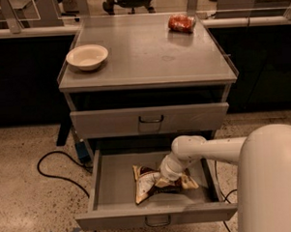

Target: Pick brown chip bag from middle drawer and place on counter

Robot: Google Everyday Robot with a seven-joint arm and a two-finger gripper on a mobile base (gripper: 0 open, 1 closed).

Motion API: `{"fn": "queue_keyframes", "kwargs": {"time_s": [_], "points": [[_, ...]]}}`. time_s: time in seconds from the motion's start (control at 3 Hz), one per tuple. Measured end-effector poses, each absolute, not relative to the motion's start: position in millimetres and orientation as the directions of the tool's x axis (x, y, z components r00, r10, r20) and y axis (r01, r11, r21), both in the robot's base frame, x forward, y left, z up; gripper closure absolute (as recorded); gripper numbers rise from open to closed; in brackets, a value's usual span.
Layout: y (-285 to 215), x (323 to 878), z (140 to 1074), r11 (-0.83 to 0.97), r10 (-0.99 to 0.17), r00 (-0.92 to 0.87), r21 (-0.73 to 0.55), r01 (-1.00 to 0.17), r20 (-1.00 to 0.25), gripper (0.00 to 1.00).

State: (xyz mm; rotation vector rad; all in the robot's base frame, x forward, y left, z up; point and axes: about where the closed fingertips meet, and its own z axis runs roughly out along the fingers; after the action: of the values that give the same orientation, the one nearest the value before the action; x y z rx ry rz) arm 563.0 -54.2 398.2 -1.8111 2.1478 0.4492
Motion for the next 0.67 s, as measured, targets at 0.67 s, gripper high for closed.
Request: {"fn": "queue_keyframes", "kwargs": {"time_s": [0.67], "points": [[-66,541,487,0.2,-0.939,-0.166,-0.086,-0.976,-0.3,1.0]]}}
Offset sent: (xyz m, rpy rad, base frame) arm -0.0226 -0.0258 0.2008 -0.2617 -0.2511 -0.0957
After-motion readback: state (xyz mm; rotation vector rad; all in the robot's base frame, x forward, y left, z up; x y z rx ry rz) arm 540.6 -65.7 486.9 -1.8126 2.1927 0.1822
